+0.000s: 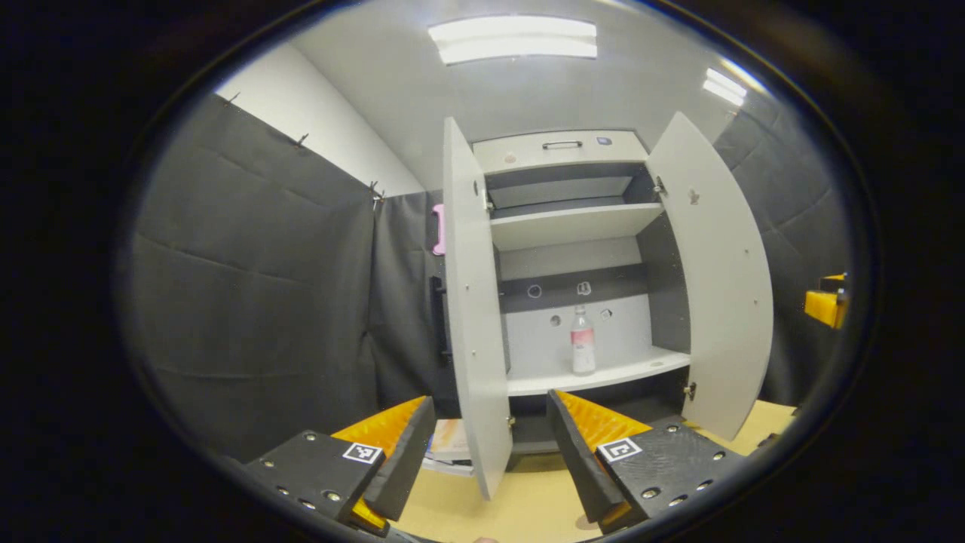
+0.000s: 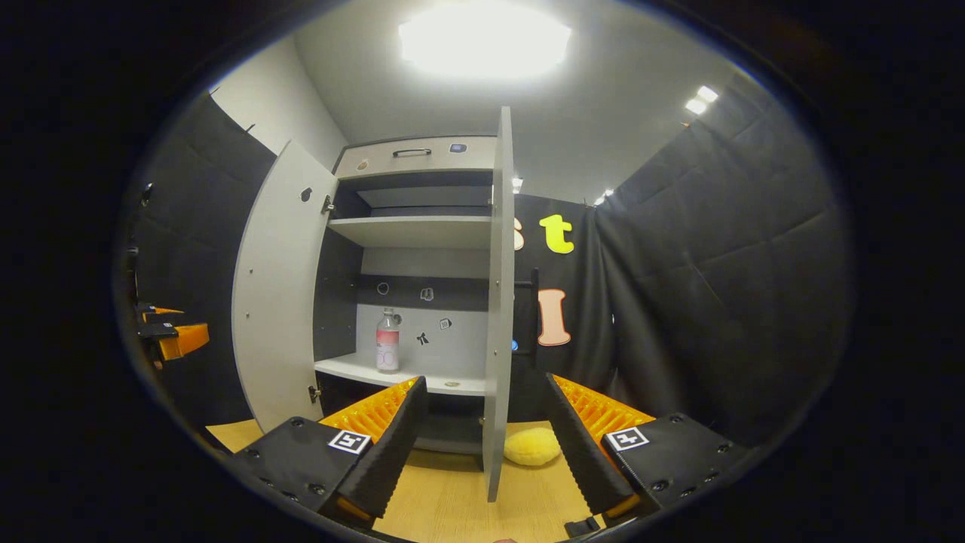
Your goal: Grasp the bottle in the cabinet with the left hand and place it on the coaster, then close the right door with the right hand and the left door with the left hand.
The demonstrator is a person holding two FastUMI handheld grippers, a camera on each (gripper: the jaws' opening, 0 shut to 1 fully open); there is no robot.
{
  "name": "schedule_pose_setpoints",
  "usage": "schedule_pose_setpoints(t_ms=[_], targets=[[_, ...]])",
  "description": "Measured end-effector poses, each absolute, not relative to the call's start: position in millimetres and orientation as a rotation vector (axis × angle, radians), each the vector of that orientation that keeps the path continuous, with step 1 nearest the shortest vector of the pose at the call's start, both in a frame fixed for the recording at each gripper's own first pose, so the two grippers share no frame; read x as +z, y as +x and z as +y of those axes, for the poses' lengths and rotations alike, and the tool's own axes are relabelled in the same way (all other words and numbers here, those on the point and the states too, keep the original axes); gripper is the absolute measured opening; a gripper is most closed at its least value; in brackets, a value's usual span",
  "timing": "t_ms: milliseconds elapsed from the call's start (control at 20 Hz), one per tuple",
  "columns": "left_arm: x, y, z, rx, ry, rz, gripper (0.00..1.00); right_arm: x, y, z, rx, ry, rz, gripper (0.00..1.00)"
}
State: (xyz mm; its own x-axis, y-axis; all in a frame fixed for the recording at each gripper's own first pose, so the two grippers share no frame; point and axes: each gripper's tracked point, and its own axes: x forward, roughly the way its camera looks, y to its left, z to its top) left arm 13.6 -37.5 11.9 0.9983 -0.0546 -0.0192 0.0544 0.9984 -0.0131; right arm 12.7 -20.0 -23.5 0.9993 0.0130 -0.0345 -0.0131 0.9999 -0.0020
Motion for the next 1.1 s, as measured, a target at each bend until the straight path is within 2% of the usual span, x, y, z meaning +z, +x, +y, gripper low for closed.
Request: schedule_pose_setpoints(t_ms=[350, 400, 600, 1050, 1100], targets=[[21, 48, -108, -0.119, -0.027, -0.003, 0.94, -50, 15, -57, 0.011, 0.048, 0.062, 0.97], [21, 53, -117, -0.129, -0.04, -0.002, 0.87, -53, 15, -66, -0.003, 0.052, 0.07, 0.97], [27, 80, -143, -0.158, -0.077, -0.014, 0.87, -52, 10, -88, -0.034, 0.057, 0.063, 0.97], [19, 180, -194, -0.27, -0.105, -0.033, 0.88, -63, 21, -101, -0.093, 0.051, 0.07, 0.97], [15, 193, -198, -0.281, -0.111, -0.028, 0.8, -62, 23, -97, -0.094, 0.048, 0.067, 0.97]])
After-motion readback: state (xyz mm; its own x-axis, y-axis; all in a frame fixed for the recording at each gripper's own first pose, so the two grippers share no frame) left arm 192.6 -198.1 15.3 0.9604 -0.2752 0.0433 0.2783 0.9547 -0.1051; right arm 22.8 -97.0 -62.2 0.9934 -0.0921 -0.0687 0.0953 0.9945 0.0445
